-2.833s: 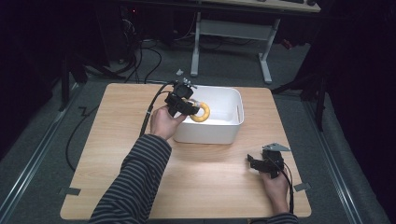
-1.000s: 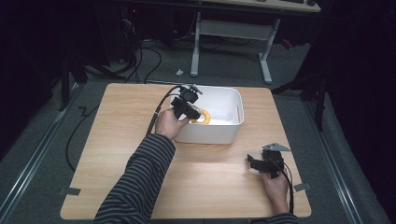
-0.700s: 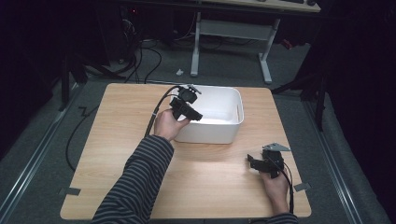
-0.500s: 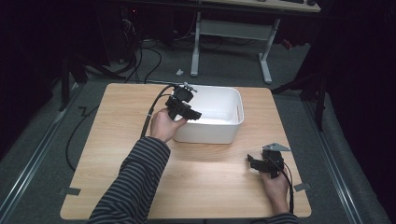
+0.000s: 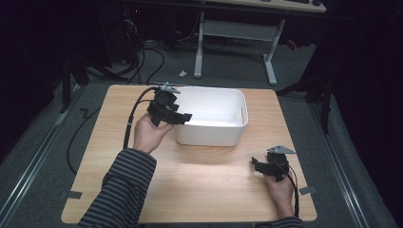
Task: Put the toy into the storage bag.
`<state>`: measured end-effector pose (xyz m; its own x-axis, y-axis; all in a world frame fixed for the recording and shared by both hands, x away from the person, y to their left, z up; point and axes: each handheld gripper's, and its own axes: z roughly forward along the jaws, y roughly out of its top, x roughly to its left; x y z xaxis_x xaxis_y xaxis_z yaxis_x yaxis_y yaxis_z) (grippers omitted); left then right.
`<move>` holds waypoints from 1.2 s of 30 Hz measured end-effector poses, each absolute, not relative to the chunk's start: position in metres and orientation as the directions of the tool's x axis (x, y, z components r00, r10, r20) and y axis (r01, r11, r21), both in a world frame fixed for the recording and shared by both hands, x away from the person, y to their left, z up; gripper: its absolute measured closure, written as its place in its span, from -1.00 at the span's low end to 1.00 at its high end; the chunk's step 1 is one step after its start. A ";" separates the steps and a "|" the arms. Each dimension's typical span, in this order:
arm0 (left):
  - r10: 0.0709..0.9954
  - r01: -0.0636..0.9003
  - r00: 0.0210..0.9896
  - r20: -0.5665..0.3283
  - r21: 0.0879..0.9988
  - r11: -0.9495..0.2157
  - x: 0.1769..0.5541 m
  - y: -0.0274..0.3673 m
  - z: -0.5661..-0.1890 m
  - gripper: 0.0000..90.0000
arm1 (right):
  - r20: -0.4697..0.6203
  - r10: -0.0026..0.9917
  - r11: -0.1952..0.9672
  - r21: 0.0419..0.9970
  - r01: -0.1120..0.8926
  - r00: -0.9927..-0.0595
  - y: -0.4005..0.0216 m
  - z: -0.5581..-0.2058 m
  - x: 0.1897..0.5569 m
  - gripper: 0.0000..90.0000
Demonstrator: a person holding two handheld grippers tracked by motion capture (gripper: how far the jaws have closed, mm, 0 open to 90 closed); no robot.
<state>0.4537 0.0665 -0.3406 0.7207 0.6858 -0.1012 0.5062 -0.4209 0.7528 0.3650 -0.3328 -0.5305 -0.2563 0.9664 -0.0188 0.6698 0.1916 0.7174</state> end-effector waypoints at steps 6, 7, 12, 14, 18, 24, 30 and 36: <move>0.707 0.516 0.694 -0.135 0.778 -0.357 0.443 0.095 -0.336 -0.19 | -0.020 0.966 0.193 0.718 0.669 -0.257 -0.333 -0.531 0.365 -0.41; 0.711 0.515 0.690 -0.139 0.785 -0.346 0.441 0.100 -0.335 -0.19 | -0.019 0.966 0.193 0.718 0.669 -0.257 -0.333 -0.531 0.365 -0.42; 0.728 0.505 0.672 -0.135 0.802 -0.318 0.432 0.116 -0.335 -0.21 | -0.018 0.966 0.191 0.718 0.670 -0.256 -0.333 -0.531 0.365 -0.41; 0.737 0.510 0.660 -0.148 0.809 -0.293 0.429 0.123 -0.336 -0.23 | -0.020 0.966 0.193 0.718 0.669 -0.258 -0.333 -0.531 0.365 -0.41; 0.749 0.518 0.640 -0.171 0.816 -0.256 0.422 0.136 -0.340 -0.23 | -0.020 0.966 0.193 0.718 0.669 -0.257 -0.333 -0.531 0.365 -0.41; 0.770 0.527 0.612 -0.182 0.820 -0.224 0.413 0.156 -0.346 -0.21 | -0.019 0.966 0.191 0.717 0.670 -0.256 -0.333 -0.531 0.365 -0.41; 0.791 0.532 0.579 -0.199 0.827 -0.181 0.404 0.176 -0.357 -0.23 | -0.018 0.967 0.191 0.718 0.670 -0.256 -0.333 -0.531 0.365 -0.41; 0.803 0.556 0.545 -0.240 0.821 -0.132 0.393 0.192 -0.372 -0.27 | -0.019 0.967 0.189 0.717 0.671 -0.253 -0.333 -0.531 0.365 -0.41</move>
